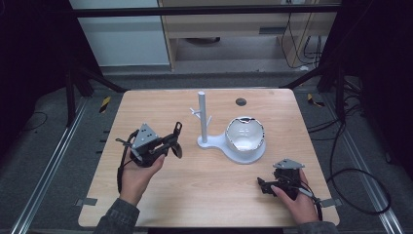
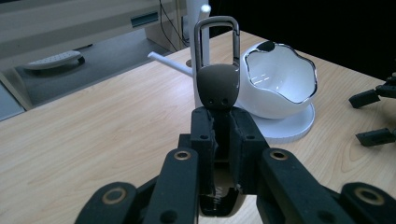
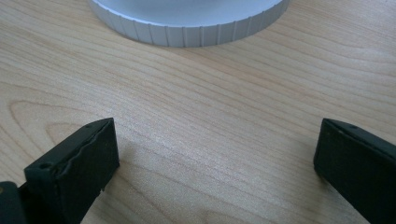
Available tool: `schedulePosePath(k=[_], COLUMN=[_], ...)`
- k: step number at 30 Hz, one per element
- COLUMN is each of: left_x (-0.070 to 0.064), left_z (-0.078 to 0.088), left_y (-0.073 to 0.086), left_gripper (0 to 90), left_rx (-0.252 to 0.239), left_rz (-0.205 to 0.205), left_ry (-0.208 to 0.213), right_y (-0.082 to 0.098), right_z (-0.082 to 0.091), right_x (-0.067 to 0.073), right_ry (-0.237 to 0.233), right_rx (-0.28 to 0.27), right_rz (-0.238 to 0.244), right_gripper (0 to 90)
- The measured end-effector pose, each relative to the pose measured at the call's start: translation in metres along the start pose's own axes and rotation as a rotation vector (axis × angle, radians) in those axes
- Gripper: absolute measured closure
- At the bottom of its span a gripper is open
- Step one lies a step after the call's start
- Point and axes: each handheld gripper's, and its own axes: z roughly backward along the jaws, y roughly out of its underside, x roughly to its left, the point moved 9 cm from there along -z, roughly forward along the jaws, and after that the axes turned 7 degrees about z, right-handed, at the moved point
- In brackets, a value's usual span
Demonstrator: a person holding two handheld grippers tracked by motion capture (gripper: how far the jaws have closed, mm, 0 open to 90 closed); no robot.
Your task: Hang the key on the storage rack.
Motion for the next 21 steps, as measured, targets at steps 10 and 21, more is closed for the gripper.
schedulePosePath(k=[10, 21], left_x=[-0.004, -0.006], left_z=[-0.008, -0.024], left_y=[-0.015, -0.025], left_gripper=[80.8, 80.7], left_rx=[-0.025, -0.011], left_rz=[0.010, 0.013], left_ry=[-0.008, -0.009], right_y=[0.000, 0.000], right_z=[0.000, 0.000], right_x=[0.000, 0.000], right_ry=[0.005, 0.007], right_rx=[0.001, 0.001], right_rz=[-0.008, -0.009], right_gripper=[0.4, 0.4])
